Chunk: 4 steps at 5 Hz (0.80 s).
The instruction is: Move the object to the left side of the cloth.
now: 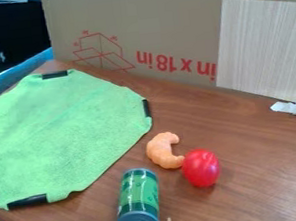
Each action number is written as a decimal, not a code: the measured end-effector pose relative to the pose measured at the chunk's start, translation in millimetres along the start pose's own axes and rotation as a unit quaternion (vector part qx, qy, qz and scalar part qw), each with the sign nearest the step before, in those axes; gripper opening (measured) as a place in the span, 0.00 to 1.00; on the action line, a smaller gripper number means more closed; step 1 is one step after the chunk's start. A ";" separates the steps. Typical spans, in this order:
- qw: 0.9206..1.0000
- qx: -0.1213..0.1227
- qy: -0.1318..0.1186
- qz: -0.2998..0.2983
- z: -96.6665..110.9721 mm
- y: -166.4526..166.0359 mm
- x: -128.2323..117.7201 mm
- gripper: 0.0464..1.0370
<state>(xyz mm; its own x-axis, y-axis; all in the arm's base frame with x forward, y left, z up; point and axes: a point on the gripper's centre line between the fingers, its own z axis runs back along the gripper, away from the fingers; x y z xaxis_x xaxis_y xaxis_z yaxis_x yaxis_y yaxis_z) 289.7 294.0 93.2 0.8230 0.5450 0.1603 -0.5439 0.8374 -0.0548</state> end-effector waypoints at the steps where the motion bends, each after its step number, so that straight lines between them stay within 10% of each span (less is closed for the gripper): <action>1: 1.000 0.013 0.012 -0.018 -2.8 2.9 -2.6 0.51; 4: 0.996 -0.003 0.039 -0.080 -40.0 4.0 -40.4 0.51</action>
<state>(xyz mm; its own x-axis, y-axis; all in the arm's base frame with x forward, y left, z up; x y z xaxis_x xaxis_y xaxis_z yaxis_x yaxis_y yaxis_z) 260.8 277.0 47.0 0.9094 0.4061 0.0897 -0.4040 0.9138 -0.0416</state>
